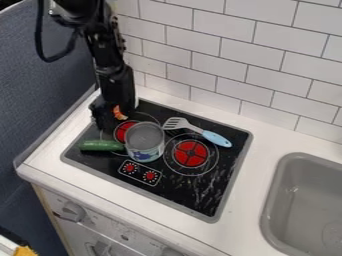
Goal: Move the grey can to the right side of the stove
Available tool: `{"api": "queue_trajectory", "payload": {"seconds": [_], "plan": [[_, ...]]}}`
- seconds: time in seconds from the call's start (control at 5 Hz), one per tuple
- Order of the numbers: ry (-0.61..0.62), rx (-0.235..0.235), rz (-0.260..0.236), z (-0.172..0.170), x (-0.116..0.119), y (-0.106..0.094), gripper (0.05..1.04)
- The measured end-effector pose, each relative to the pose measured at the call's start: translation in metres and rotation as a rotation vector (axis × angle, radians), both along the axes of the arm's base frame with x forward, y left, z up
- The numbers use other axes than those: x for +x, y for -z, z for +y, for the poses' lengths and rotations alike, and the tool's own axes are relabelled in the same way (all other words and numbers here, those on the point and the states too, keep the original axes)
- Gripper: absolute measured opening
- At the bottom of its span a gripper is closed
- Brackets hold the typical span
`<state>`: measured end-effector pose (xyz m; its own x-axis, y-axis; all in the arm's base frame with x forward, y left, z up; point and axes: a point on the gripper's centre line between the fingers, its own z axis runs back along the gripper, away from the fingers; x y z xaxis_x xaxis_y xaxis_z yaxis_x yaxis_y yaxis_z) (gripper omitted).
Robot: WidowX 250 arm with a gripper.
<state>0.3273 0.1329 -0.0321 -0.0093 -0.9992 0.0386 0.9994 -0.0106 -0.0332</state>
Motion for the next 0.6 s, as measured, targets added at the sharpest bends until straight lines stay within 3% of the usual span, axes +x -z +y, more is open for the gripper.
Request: {"api": "queue_trajectory", "payload": {"seconds": [0.2, 0.6], "plan": [[0.009, -0.024, 0.028, -0.002, 0.001, 0.015, 0.999], [0.014, -0.021, 0.043, -0.013, 0.001, 0.019, 0.999]]}}
